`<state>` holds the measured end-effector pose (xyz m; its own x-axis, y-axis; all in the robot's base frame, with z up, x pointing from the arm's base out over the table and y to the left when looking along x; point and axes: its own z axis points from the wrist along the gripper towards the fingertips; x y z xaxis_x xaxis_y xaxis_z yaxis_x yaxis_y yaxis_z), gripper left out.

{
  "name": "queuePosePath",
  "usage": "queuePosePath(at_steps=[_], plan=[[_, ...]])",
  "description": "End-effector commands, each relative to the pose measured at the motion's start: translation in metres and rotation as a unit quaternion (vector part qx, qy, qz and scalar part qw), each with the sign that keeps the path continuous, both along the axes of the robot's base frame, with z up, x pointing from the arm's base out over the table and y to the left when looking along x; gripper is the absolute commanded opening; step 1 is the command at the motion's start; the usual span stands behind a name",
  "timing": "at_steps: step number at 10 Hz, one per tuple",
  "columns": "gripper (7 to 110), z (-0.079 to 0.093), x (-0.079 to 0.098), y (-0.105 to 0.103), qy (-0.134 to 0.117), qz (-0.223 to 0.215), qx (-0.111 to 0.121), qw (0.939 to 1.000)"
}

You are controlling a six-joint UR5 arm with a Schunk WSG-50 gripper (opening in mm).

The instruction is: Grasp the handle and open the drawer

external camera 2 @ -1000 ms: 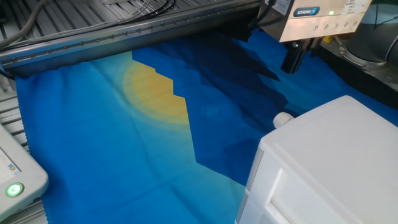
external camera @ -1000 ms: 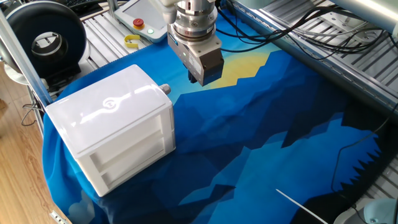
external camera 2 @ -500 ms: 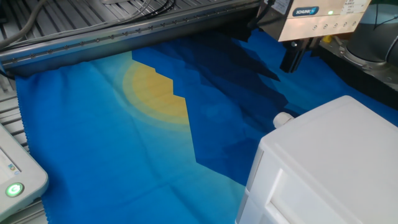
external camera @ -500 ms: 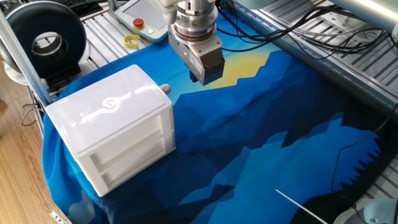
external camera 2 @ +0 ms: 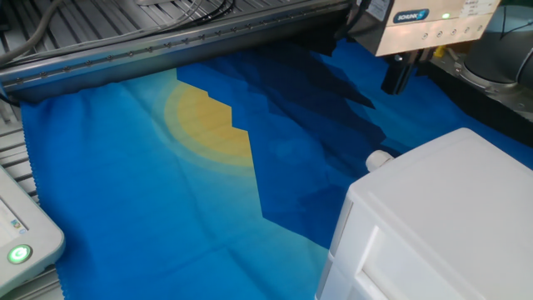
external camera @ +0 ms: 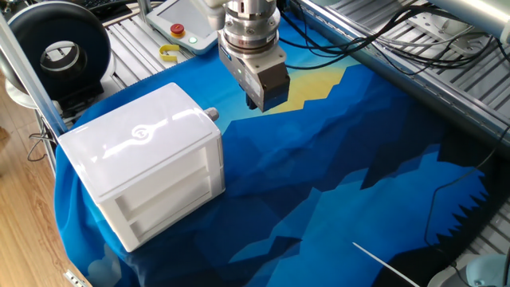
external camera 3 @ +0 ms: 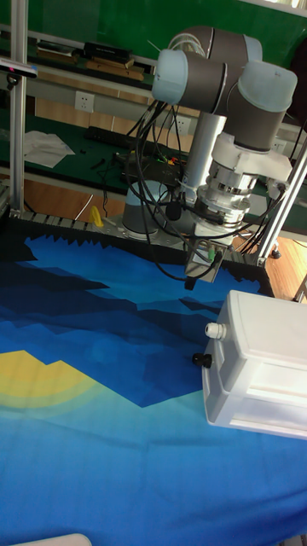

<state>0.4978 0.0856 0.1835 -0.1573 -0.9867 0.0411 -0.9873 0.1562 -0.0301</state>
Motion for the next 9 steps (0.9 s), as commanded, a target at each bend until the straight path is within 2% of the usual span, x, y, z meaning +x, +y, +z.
queuePosePath(at_steps=[1, 5, 6, 8, 9], plan=[[7, 0.001, -0.002, 0.002, 0.005, 0.003, 0.005, 1.0000], [7, 0.001, -0.005, 0.014, 0.011, -0.001, 0.029, 0.9995], [7, 0.000, 0.001, 0.015, 0.014, 0.000, 0.034, 0.9993], [7, -0.005, 0.017, 0.010, 0.007, -0.004, 0.022, 0.9997], [7, -0.010, 0.026, 0.013, 0.007, -0.003, 0.028, 0.9996]])
